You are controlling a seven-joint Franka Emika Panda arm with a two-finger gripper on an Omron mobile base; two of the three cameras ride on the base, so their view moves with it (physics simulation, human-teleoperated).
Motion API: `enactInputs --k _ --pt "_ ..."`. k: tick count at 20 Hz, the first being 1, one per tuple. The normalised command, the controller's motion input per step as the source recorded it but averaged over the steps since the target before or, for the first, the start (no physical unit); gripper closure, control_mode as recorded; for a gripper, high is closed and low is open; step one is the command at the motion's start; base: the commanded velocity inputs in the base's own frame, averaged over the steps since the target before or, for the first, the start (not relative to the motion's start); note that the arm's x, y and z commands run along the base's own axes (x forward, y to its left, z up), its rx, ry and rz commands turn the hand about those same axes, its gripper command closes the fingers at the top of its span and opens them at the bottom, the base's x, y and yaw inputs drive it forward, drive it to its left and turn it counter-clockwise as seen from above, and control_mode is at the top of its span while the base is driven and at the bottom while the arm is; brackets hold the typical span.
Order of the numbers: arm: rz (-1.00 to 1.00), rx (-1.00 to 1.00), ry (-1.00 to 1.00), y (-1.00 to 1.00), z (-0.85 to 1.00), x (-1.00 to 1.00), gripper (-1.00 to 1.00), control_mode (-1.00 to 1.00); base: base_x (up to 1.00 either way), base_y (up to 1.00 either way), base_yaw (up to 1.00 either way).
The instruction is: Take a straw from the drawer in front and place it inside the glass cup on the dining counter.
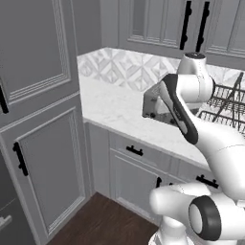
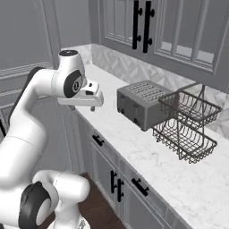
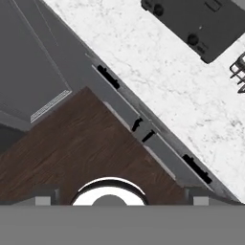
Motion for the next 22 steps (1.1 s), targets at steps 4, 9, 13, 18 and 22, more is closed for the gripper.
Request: enactInputs --k 4,9,13,18,22 --pt "0.0 0.0 0.0 0.0 0.0 0.0 -1.0 1.0 0.04 -0.66 0.52" --pt "0.0 0.0 0.0 0.0 0.0 0.0 -1.0 1.0 0.0 -0.68 0.39" --pt "0.0 0.0 0.0 0.0 0.0 0.0 -1.0 1.0 -0.01 -0.7 0.29" --pt "0.1 0.0 -0.03 -0.06 0.0 -0.06 -1.0 -1.0 -0.01 -0.1 0.05" --pt "0.0 -0.16 -0.13 0.73 -0.03 -0.09 -1.0 -1.0 0.0 0.0 0.0"
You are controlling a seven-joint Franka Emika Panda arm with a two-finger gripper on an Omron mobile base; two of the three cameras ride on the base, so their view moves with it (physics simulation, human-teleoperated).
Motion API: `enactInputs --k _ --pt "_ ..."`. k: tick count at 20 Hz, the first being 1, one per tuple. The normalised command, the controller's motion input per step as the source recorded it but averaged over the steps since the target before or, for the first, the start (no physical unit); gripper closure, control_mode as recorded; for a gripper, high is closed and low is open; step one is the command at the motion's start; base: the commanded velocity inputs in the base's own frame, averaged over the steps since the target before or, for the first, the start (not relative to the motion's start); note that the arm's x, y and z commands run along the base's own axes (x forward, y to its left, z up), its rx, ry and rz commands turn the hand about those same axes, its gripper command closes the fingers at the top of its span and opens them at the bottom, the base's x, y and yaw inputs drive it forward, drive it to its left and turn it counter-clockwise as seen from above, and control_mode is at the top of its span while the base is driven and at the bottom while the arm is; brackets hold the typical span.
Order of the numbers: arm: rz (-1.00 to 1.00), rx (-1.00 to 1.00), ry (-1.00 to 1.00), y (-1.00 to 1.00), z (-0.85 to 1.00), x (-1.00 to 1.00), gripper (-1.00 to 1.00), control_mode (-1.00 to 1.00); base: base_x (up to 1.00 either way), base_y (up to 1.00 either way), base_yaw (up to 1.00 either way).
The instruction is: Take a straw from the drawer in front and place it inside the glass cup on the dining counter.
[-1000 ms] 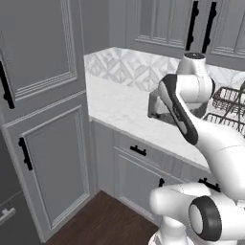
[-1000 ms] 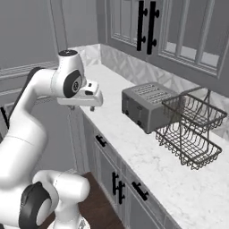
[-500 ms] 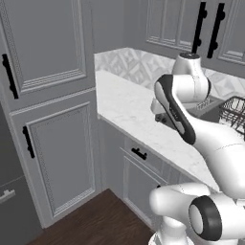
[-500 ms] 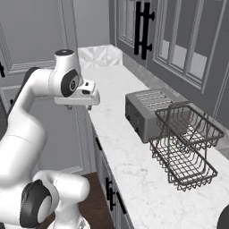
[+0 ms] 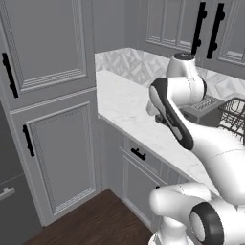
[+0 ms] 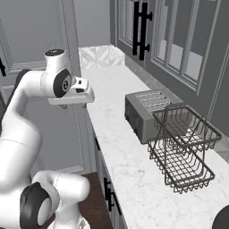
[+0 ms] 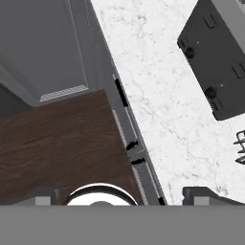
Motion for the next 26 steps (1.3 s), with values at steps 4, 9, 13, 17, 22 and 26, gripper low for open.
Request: enactInputs --k 4,9,13,17,22,26 --pt "-0.02 -0.32 -0.1 1.0 -0.42 0.08 -1.0 -1.0 0.0 0.0 0.0" --pt "-0.07 -0.36 -0.03 0.8 -0.7 0.35 -1.0 -1.0 0.0 0.0 0.0" --pt "-0.08 -0.38 -0.04 0.55 -0.62 0.43 -1.0 -1.0 0.0 0.0 0.0" --pt "-0.1 -0.41 0.0 0.47 -0.7 0.56 -1.0 -1.0 0.0 0.0 0.0" --pt "-0.13 -0.38 -0.02 0.21 -0.76 0.22 -1.0 -1.0 0.0 0.0 0.0" --pt "-0.2 -0.31 -0.09 -0.03 -0.87 0.14 -1.0 -1.0 0.0 0.0 0.0"
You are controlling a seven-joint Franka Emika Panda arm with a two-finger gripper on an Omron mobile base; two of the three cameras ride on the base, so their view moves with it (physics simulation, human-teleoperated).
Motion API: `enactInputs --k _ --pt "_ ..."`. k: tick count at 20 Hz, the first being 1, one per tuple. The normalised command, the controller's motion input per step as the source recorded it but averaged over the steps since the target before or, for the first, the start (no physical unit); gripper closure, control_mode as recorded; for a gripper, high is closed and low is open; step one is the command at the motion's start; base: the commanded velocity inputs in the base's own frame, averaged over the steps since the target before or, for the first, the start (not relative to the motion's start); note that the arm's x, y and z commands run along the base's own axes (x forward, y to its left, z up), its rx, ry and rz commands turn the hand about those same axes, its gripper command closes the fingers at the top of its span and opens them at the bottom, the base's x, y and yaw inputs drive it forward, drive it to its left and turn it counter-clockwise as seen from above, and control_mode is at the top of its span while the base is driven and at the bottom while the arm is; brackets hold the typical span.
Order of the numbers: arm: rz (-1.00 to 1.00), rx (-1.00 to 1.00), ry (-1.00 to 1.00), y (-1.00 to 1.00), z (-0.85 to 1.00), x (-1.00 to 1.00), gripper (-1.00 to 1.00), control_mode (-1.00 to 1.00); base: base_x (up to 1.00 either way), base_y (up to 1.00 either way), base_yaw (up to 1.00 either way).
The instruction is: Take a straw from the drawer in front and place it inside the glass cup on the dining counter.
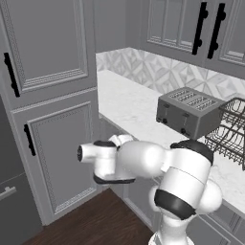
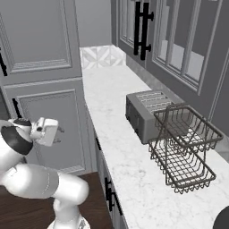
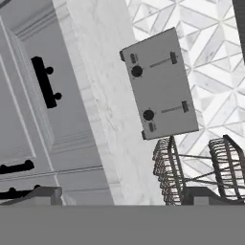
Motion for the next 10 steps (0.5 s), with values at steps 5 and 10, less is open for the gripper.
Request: enactInputs --k 5,10 --pt "-0.21 -0.25 -0.08 -0.13 -0.66 0.45 -1.0 -1.0 0.0 0.0 0.0" --pt "-0.11 -0.22 -0.05 -0.17 -0.29 0.32 -1.0 -1.0 0.0 0.0 0.0"
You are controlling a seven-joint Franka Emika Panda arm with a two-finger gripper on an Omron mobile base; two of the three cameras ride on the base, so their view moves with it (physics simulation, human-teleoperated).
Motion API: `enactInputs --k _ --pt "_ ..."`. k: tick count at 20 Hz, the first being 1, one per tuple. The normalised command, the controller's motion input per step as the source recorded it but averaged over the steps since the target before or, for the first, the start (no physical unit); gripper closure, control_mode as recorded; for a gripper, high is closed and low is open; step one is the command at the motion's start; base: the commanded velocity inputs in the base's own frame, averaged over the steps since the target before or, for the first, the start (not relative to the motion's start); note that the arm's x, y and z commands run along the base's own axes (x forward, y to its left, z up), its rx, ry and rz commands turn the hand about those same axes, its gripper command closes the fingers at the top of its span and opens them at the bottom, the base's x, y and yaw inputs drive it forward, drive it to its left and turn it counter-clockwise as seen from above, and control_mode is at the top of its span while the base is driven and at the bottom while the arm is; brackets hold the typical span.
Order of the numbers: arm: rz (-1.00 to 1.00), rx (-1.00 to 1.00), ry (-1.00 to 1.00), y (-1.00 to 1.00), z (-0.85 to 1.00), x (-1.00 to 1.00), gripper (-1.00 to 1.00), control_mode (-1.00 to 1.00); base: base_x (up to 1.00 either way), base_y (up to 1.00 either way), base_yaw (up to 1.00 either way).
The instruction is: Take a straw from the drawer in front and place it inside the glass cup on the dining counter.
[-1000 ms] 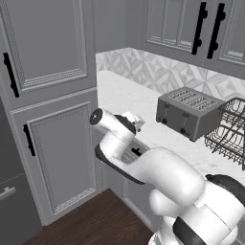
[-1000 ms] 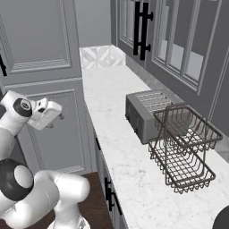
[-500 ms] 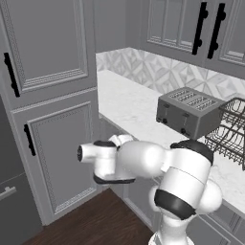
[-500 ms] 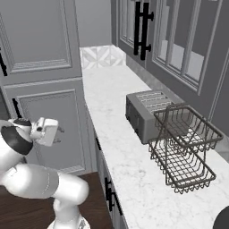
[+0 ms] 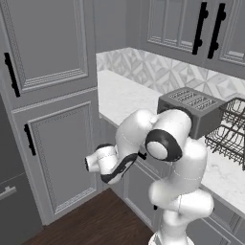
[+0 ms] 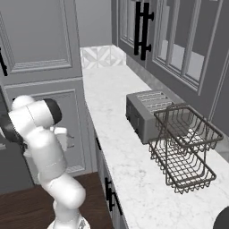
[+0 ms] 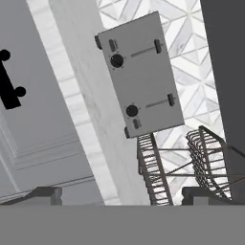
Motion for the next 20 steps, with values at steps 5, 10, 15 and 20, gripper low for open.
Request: enactInputs --k 5,10,15,20 --pt "0.0 -0.14 0.0 -0.29 -0.22 0.29 -1.0 -1.0 0.0 0.0 0.0" --pt "0.0 -0.05 0.09 -0.32 -0.26 0.54 -1.0 -1.0 0.0 0.0 0.0" --pt "0.0 -0.01 0.18 -0.18 -0.32 0.58 -1.0 -1.0 0.0 0.0 0.0" --pt "0.0 0.0 0.19 -0.26 -0.42 0.36 -1.0 -1.0 0.0 0.0 0.0"
